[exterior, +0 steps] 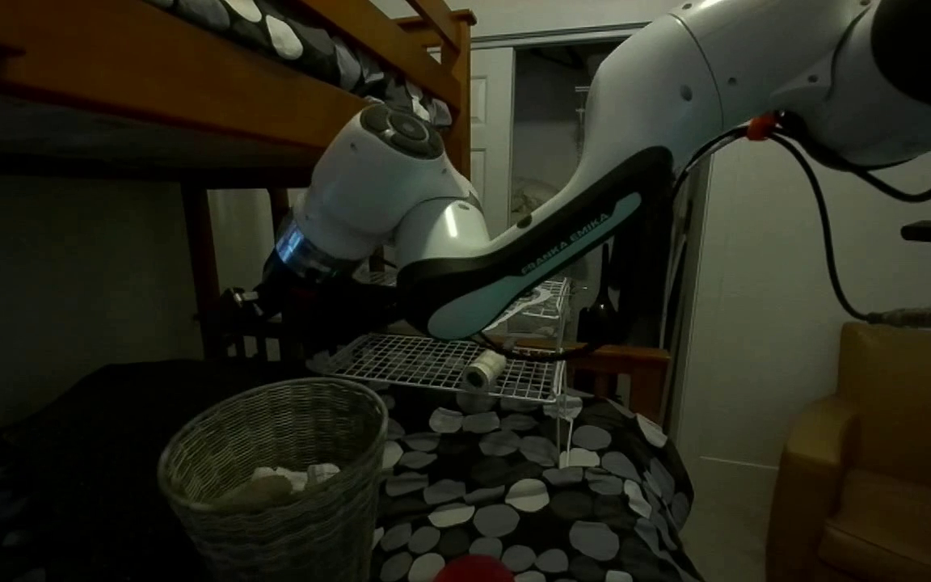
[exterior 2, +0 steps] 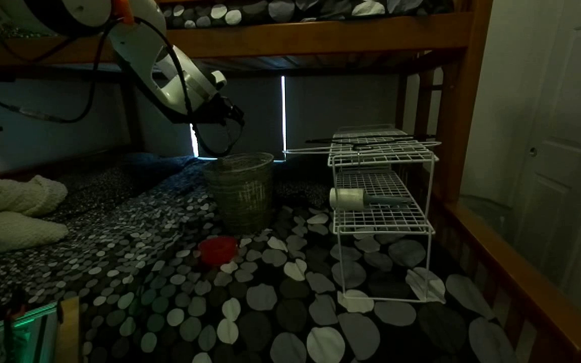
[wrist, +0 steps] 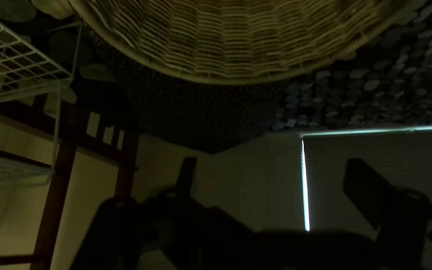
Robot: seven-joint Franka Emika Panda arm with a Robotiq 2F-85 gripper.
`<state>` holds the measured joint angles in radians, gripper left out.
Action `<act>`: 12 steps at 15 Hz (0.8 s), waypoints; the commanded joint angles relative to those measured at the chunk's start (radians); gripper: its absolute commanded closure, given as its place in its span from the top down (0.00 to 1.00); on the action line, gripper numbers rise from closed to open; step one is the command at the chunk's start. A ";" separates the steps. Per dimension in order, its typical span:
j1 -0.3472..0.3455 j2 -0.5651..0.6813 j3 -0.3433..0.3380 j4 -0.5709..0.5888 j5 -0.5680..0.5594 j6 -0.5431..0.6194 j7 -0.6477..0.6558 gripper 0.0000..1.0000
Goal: Pick up the sun glasses from the basket and put them in the red bowl
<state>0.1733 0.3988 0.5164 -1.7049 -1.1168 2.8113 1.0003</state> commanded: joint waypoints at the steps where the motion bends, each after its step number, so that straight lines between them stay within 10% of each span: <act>1: -0.010 -0.014 0.005 -0.003 0.007 0.011 -0.001 1.00; 8: 0.005 0.027 0.031 0.013 0.074 -0.172 -0.107 1.00; 9: 0.113 0.017 -0.088 0.029 0.159 -0.205 -0.173 1.00; 12: 0.169 0.001 -0.168 0.016 0.192 -0.162 -0.179 1.00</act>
<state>0.2667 0.4151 0.4405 -1.6851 -0.9810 2.6264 0.8493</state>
